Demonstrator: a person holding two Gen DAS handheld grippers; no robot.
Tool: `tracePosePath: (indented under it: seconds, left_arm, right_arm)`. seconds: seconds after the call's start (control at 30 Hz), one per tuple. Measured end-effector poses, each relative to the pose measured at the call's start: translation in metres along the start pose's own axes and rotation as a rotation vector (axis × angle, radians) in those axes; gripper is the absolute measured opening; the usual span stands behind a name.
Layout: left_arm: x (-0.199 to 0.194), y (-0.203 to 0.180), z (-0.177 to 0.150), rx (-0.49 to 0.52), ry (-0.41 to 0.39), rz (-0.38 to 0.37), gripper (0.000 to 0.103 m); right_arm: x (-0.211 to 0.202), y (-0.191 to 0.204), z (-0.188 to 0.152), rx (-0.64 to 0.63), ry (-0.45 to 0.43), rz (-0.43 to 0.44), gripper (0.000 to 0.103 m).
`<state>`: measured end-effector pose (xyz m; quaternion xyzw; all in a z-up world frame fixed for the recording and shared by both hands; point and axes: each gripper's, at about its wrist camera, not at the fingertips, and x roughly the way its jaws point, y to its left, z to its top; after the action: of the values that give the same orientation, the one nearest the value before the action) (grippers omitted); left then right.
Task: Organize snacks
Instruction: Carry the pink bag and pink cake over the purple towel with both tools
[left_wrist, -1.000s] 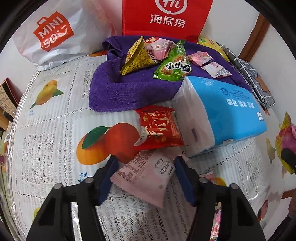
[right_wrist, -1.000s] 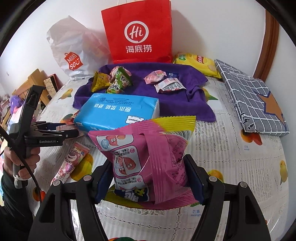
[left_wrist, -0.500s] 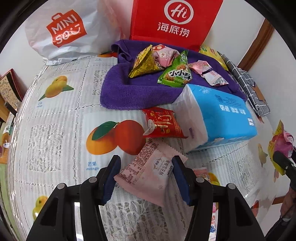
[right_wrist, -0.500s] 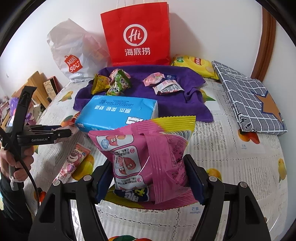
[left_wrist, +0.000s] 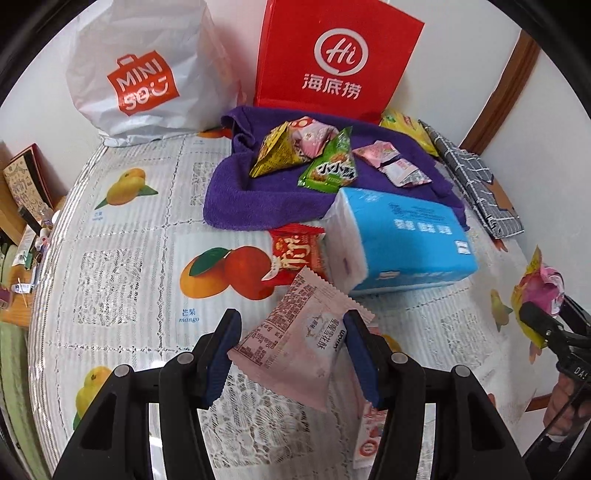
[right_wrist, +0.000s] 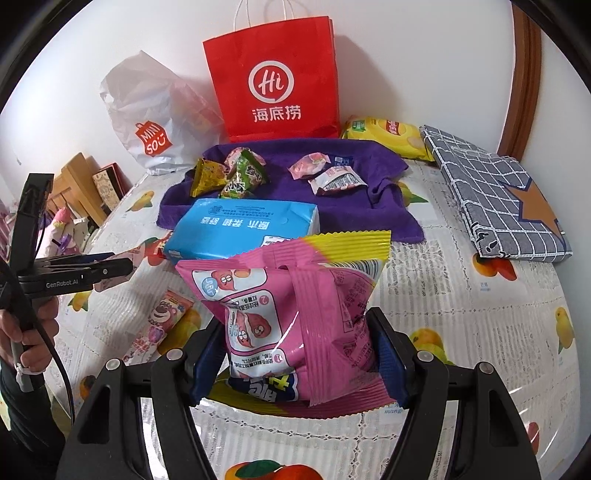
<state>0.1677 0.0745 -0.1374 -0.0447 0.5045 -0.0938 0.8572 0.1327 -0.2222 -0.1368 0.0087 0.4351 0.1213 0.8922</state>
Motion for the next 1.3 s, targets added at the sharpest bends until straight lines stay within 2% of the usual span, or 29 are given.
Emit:
tracePosePath:
  seconds: [0.47, 0.83, 1.03, 1.3]
  left_arm:
    - [-0.037, -0.045, 0.020, 0.048, -0.084, -0.010, 0.055]
    - [-0.049, -0.064, 0.064, 0.089, -0.144, 0.005, 0.055]
    - [-0.046, -0.059, 0.093, 0.087, -0.163, 0.016, 0.055]
    - [-0.019, -0.053, 0.128, 0.077, -0.147, 0.001, 0.055]
  right_arm:
    - [-0.011, -0.004, 0.027, 0.014, -0.050, -0.008, 0.072]
    - [-0.016, -0.005, 0.083, 0.032, -0.128, 0.000, 0.072]
    - [-0.005, -0.010, 0.121, 0.039, -0.152, -0.003, 0.072]
    - [0.030, -0.016, 0.162, 0.039, -0.147, -0.004, 0.072]
